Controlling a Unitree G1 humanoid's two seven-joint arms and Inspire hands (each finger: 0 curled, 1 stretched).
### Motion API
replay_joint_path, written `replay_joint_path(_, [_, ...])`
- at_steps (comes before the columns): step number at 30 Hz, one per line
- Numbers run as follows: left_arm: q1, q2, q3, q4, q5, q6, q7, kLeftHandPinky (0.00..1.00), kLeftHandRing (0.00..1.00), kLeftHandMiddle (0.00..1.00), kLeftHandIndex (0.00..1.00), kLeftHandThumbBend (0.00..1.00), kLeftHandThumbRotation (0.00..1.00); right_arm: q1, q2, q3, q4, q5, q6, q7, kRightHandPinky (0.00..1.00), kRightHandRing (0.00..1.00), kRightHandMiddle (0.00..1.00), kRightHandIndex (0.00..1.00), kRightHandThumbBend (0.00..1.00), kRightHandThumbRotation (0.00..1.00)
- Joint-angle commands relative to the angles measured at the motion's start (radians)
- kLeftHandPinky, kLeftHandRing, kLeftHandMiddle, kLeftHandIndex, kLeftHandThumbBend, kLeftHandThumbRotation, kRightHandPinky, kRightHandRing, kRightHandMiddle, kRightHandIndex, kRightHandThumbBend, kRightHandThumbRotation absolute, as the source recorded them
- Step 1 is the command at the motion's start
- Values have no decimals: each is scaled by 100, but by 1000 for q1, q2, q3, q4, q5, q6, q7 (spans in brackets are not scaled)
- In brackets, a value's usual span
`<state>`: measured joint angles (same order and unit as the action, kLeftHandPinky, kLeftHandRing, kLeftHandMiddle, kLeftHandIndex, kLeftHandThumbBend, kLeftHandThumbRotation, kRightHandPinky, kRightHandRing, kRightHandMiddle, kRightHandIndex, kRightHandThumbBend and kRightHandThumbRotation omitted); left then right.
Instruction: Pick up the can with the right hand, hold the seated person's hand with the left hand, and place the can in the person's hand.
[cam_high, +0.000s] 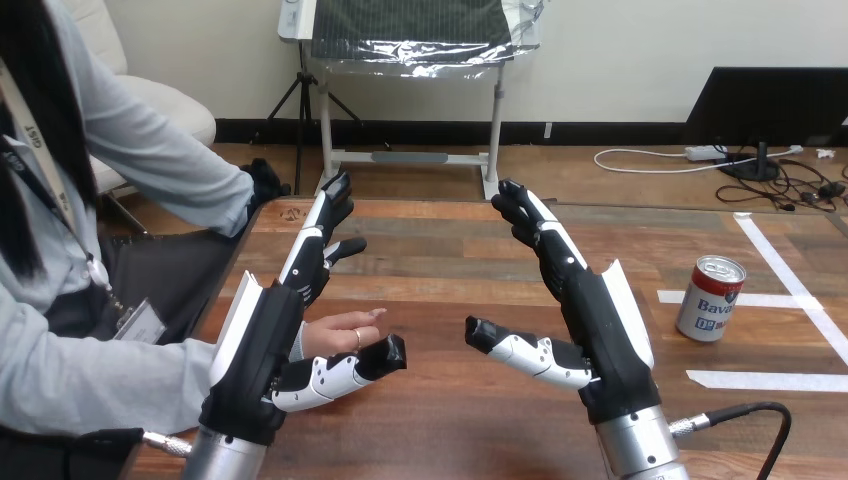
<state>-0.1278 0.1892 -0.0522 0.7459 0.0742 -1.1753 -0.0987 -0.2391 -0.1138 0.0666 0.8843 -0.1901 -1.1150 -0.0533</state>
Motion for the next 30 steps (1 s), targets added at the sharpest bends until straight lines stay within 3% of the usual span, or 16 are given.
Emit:
replay_joint_path(1, [-45, -4, 23, -25, 4, -10, 14, 86, 96, 100, 99, 100, 67, -76, 0, -18, -3, 23, -23, 0, 95, 95, 90, 93, 100, 58])
replay_joint_path(24, [-43, -12, 30, -25, 2, 2, 9, 84, 95, 99, 98, 100, 68, -81, -8, -24, -6, 30, -29, 6, 93, 93, 92, 93, 100, 57])
replay_joint_path(30, [-46, -13, 36, -21, 8, -6, 11, 84, 95, 99, 98, 100, 68, -89, -24, -36, -10, 5, -32, -20, 90, 93, 93, 93, 100, 58])
